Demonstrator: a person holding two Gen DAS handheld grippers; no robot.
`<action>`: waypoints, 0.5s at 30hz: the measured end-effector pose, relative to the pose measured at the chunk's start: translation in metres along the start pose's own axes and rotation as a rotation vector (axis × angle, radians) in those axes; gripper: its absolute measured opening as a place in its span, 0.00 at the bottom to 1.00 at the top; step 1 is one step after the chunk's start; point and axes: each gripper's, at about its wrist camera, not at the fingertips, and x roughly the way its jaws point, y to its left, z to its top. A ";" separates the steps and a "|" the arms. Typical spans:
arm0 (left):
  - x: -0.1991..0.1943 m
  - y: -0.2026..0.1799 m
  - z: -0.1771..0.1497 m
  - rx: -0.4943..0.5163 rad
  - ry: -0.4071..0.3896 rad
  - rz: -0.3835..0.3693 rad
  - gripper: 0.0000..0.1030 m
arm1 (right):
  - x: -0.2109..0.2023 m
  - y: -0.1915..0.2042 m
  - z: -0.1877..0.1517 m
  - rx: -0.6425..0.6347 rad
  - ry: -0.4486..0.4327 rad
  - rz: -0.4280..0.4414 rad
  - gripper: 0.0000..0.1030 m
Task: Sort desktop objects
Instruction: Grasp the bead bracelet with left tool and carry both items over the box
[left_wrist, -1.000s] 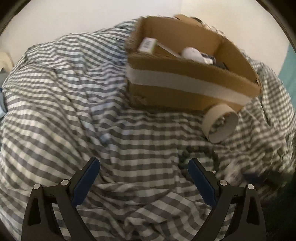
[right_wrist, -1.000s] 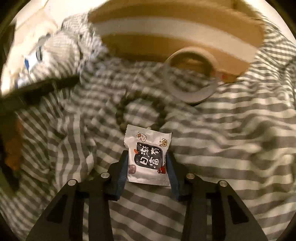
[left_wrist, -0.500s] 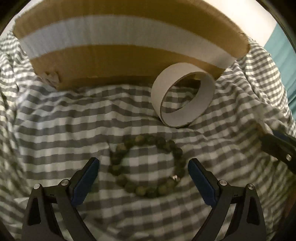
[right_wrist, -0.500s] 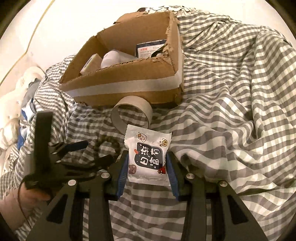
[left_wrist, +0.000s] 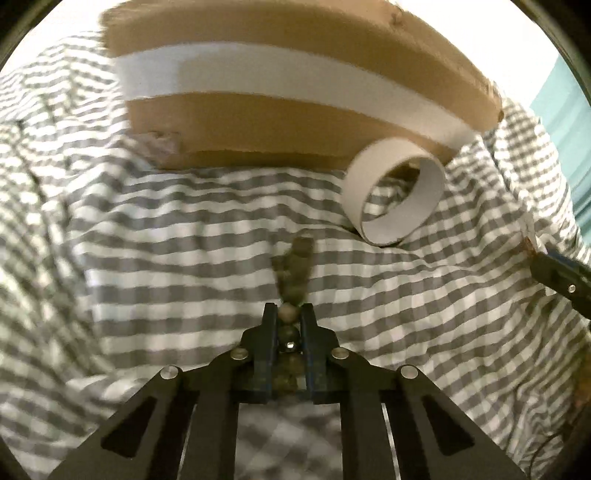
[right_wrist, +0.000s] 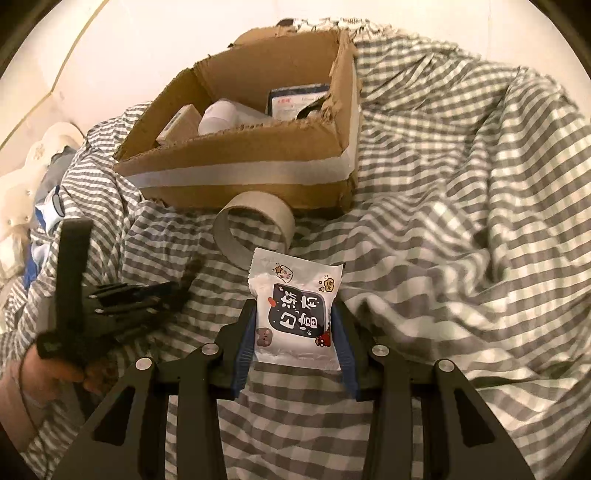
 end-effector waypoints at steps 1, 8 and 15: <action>-0.006 0.003 -0.001 -0.010 -0.008 -0.007 0.11 | -0.004 0.000 0.000 0.001 -0.006 -0.008 0.38; -0.047 0.019 -0.005 -0.066 -0.077 -0.047 0.11 | -0.024 -0.003 -0.003 0.029 -0.023 -0.025 0.38; -0.092 0.015 0.009 0.002 -0.184 -0.046 0.11 | -0.042 0.008 0.007 0.019 -0.054 -0.013 0.38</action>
